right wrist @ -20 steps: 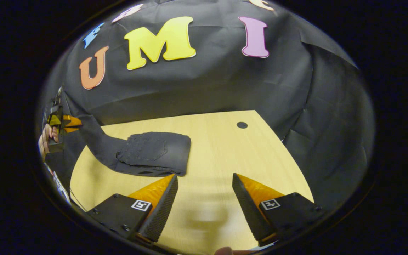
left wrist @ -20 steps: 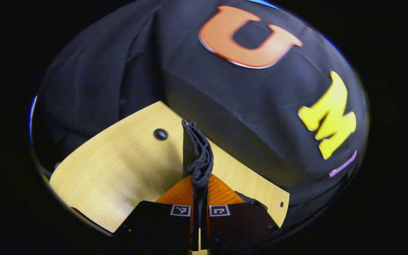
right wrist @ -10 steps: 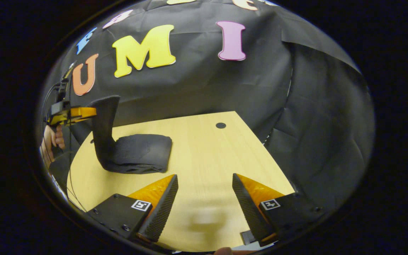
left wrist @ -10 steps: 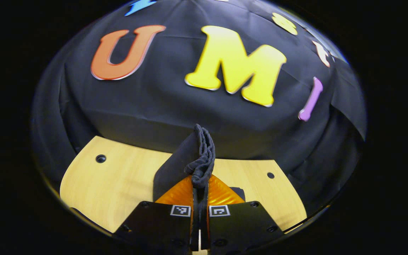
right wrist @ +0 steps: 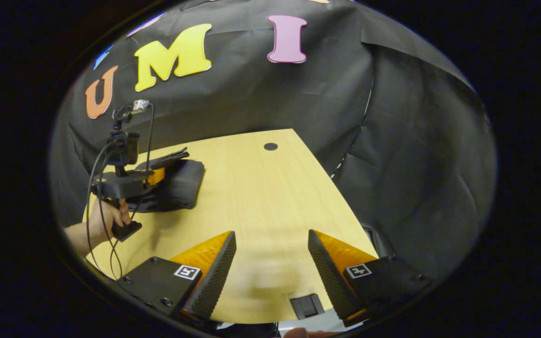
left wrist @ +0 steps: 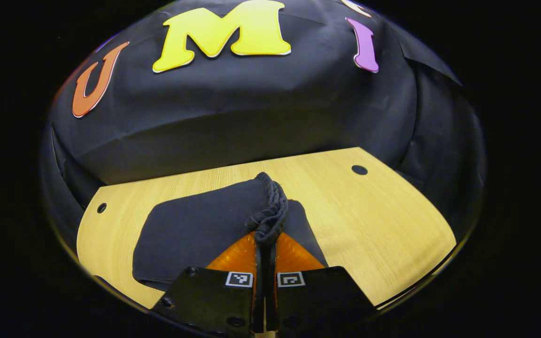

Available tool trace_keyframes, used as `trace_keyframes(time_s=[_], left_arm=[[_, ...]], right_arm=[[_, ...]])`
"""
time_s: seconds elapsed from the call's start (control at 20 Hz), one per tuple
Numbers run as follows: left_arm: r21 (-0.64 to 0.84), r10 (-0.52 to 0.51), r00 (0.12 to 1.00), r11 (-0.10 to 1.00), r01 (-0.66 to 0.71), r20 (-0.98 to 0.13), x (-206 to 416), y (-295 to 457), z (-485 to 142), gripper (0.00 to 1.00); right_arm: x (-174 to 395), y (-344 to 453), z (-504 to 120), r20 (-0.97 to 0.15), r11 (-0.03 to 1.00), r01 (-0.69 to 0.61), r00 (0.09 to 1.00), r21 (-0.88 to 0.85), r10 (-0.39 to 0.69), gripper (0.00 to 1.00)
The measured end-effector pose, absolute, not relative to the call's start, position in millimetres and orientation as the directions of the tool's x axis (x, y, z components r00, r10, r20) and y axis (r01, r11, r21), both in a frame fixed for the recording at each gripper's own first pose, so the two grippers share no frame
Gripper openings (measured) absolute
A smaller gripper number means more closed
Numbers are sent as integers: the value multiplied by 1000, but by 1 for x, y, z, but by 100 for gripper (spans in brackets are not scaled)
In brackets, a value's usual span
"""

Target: Grasp the waist and the cuffs of the jeans and fold them to make the two legs overlap; first hold the waist and fold one-third of the jeans toward the cuffs, then hold the cuffs and fold the remaining one-third in the same direction to finish folding.

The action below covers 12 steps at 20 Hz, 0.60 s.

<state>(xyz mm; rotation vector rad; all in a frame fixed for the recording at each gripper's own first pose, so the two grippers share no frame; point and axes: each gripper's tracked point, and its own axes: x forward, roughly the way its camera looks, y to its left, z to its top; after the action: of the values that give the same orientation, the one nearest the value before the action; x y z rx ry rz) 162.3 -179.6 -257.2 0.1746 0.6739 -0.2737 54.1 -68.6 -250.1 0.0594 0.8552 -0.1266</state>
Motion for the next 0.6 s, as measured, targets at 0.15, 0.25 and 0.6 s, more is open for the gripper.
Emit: trace_keyframes(time_s=[0.15, 0.25, 0.6], left_arm=[[184, -121, 768, 937, 298, -629, 160, -183, -267, 0], [243, -86, 776, 923, 298, -625, 158, -185, -269, 11], [210, -75, 761, 940, 269, -644, 145, -191, -262, 94]], right_arm=[[61, -71, -257, -765, 992, 125, 640, 11, -72, 96], [69, -66, -261, -768, 994, 104, 639, 32, -42, 96], [97, -46, -274, -765, 996, 10, 641, 93, 65, 96]])
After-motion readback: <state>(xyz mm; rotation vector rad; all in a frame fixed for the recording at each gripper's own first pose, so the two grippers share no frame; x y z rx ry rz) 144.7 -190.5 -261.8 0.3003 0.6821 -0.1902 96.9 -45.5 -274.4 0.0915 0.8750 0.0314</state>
